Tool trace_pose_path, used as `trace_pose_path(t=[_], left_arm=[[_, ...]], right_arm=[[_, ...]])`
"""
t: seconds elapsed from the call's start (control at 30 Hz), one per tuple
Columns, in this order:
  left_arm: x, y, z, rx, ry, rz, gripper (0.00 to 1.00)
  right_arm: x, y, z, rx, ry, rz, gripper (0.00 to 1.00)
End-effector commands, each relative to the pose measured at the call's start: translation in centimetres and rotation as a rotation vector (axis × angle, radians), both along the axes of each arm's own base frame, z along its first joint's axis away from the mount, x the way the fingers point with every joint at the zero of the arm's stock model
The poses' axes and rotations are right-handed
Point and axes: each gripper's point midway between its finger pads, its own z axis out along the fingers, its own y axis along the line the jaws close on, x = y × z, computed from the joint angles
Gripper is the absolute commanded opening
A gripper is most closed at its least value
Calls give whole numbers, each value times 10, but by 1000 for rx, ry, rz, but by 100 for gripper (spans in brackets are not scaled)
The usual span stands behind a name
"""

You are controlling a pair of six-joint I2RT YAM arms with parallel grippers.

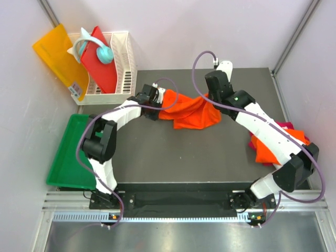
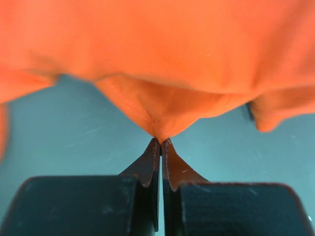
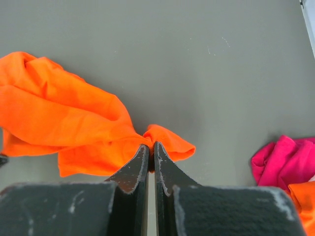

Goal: Fold and stack the t-shirts
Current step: Flatten out the tshirt

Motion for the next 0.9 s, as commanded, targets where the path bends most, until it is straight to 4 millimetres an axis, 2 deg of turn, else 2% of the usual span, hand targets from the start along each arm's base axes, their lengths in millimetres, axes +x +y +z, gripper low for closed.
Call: trace_pose_path(t=[0.0, 0.03, 0.1, 0.13, 0.2, 0.23, 0.3, 0.33, 0.4, 0.43, 0.47, 0.63, 0.67, 0.7, 0.8, 0.87], left_arm=[[21, 10, 107, -17, -279, 3, 0], [24, 12, 133, -30, -334, 20, 0], [24, 16, 157, -37, -380, 25, 0], [22, 17, 179, -52, -417, 26, 0], [21, 26, 201, -31, -467, 51, 0], [16, 30, 222, -43, -508, 57, 0], [12, 38, 248, -41, -564, 83, 0], [8, 44, 264, -40, -595, 96, 0], [1, 57, 282, -26, -618, 124, 0], [-1, 69, 305, -34, -667, 157, 0], [-5, 76, 314, -32, -681, 172, 0], [-32, 103, 394, -17, -871, 195, 0], [-36, 107, 403, -3, -894, 194, 0], [-43, 111, 416, 6, -913, 198, 0], [-54, 127, 434, 51, -955, 237, 0], [-60, 137, 439, 71, -971, 268, 0]], right_arm=[[-6, -16, 36, 50, -101, -40, 0], [-9, -19, 38, 51, -103, -43, 0], [-13, -22, 41, 57, -110, -51, 0], [-18, -26, 42, 62, -117, -55, 0], [-24, -33, 44, 63, -126, -72, 0], [-29, -38, 48, 67, -136, -76, 0], [-36, -47, 51, 60, -147, -96, 0], [-43, -53, 59, 69, -166, -102, 0], [-52, -64, 70, 64, -191, -125, 0], [-59, -71, 82, 77, -218, -133, 0], [-64, -75, 89, 79, -233, -139, 0], [-91, -112, 140, 50, -330, -207, 0], [-94, -116, 149, 48, -346, -218, 0], [-98, -120, 165, 55, -375, -222, 0], [-104, -126, 186, 70, -409, -229, 0], [-105, -127, 195, 79, -424, -227, 0]])
